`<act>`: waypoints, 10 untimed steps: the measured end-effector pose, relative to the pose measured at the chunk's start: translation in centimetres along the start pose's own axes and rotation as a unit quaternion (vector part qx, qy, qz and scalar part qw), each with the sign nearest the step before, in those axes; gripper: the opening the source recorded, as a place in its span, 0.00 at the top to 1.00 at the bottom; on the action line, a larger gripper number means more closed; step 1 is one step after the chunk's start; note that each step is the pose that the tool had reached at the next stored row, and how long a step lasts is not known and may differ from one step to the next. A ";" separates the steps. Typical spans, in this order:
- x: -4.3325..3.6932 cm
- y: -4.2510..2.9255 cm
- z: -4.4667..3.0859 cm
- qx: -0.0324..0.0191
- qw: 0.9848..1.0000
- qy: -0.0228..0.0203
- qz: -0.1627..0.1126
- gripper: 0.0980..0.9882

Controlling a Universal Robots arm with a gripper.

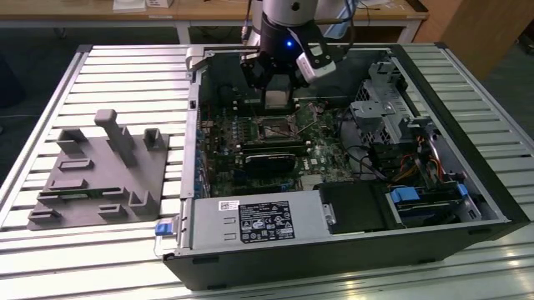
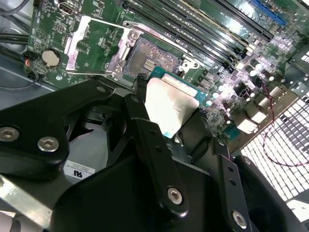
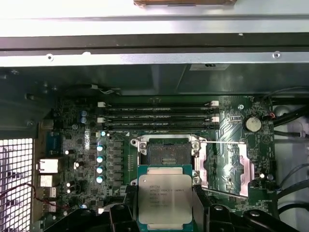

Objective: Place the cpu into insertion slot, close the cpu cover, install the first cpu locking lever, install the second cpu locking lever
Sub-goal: 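Place the cpu into insertion slot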

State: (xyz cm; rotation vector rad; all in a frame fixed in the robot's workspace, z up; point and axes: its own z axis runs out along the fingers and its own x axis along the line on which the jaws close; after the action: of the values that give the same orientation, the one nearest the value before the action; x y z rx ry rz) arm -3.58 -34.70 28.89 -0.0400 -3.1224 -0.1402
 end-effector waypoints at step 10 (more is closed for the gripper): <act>-0.11 -0.02 1.60 0.001 1.000 0.000 0.000 0.51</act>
State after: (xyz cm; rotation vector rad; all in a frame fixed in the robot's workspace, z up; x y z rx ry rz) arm -3.49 -34.58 27.29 -0.0398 -3.1226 -0.1377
